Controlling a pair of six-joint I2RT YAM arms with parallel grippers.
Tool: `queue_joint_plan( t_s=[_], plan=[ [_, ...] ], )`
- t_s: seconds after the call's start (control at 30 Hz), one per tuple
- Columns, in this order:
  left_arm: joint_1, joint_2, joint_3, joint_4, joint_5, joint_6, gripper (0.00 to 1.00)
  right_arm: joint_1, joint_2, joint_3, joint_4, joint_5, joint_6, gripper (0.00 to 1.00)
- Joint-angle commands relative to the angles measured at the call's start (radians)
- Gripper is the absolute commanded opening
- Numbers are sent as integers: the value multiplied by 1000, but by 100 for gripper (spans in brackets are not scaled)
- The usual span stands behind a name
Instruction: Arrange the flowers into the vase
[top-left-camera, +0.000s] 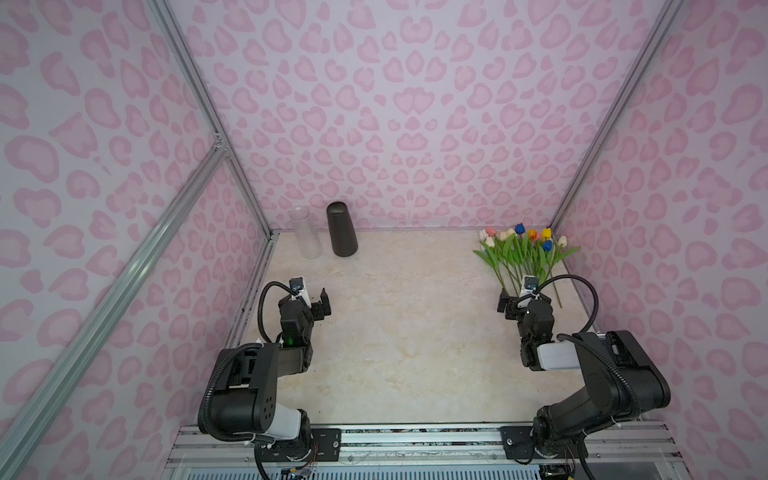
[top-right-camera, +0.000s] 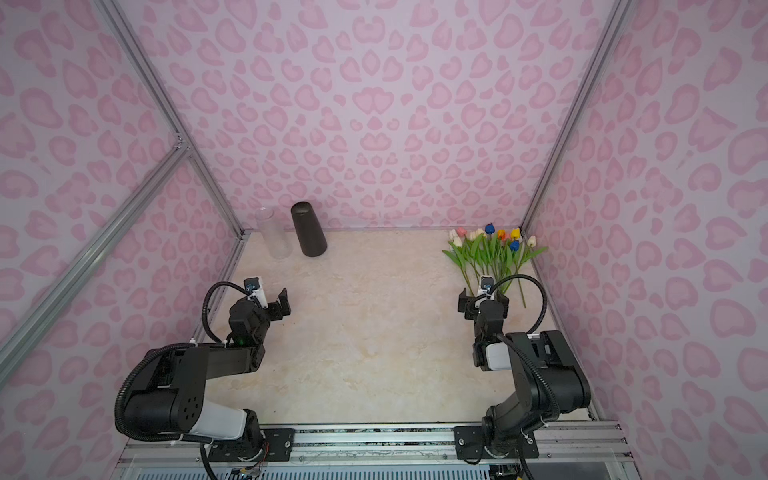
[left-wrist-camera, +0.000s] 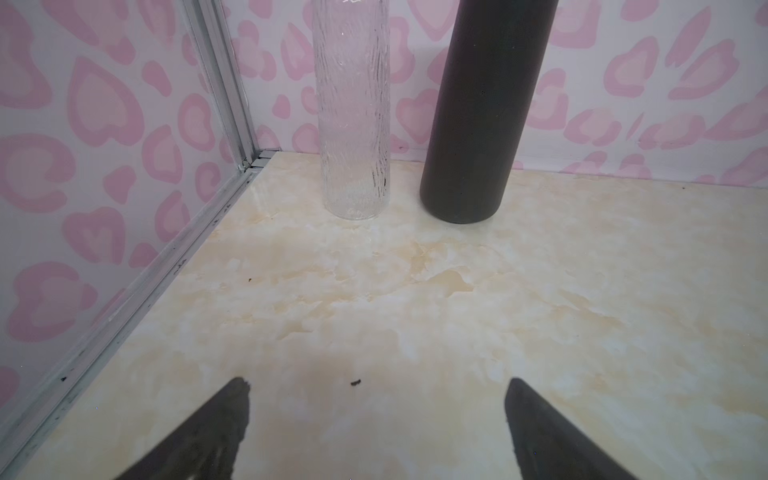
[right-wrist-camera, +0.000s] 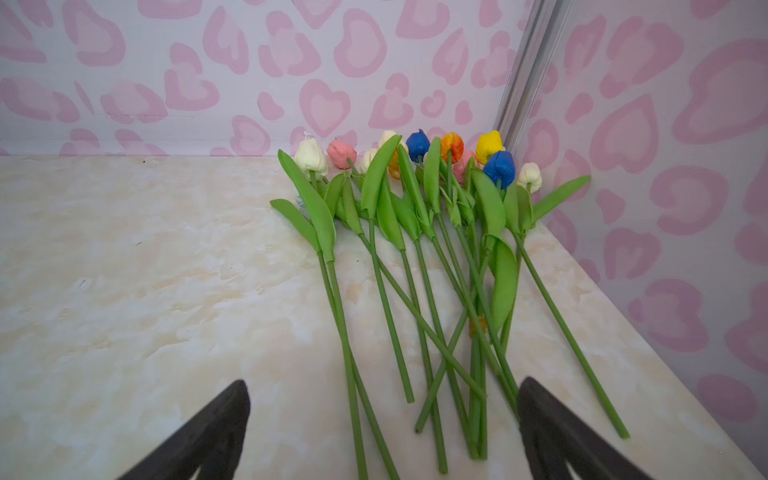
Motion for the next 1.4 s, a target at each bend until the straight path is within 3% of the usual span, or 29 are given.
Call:
queue_joint_plan(
  t_s=[0.0, 1.13, 1.23, 1.3, 1.37],
  plan=[
    [0, -1, 2, 16, -8, 0, 97, -5, 6, 4, 4, -11, 8, 100],
    [1, -2, 1, 16, -6, -1, 97, -22, 2, 9, -9, -30, 17, 100],
    [-5, -34, 1, -6, -5, 8, 97, 34, -60, 29, -80, 77, -20, 100],
    [-21, -110, 23, -109, -32, 15, 97, 100, -158, 60, -206, 133, -85, 98],
    [-56, -238, 72, -289, -129, -8, 97, 167, -280, 74, -285, 195, -106, 99]
  ],
)
